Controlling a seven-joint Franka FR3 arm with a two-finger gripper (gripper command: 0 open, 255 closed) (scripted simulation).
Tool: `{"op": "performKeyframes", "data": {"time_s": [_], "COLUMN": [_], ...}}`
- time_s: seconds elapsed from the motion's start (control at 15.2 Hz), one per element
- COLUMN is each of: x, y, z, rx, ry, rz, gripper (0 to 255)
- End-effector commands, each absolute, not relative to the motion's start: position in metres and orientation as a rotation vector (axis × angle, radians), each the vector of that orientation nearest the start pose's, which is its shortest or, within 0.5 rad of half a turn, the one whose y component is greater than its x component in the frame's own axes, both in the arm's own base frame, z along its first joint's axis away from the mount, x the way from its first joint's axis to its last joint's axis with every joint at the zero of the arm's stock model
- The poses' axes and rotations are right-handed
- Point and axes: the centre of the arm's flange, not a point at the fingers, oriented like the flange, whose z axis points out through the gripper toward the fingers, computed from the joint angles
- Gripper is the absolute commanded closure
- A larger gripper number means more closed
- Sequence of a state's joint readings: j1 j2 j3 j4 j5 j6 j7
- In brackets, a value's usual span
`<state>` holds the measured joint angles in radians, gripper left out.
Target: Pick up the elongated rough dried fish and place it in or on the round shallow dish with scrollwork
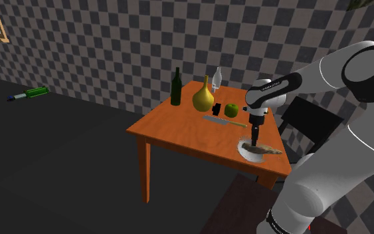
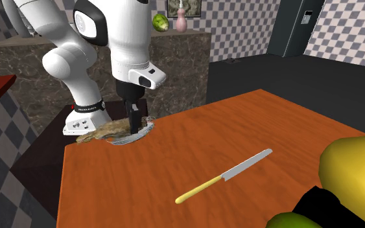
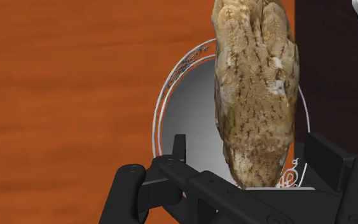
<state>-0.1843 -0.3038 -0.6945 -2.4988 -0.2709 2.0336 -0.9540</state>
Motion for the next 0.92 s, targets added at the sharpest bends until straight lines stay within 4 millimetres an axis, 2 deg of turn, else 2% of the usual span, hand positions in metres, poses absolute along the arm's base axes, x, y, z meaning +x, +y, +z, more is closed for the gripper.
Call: {"op": "performKeyframes", "data": {"time_s": [0.0,0.07,0.33,0.86], "x": [0.259,0.259,0.268,0.268], "y": [-0.328,-0.327,-0.333,-0.333], "z": [0.352,0.352,0.401,0.401], "rx": [-2.961,-2.961,-2.961,-2.961], "ry": [-0.399,-0.399,-0.399,-0.399], "rz": [0.239,0.239,0.239,0.239], "gripper": [0,0,0,0]}}
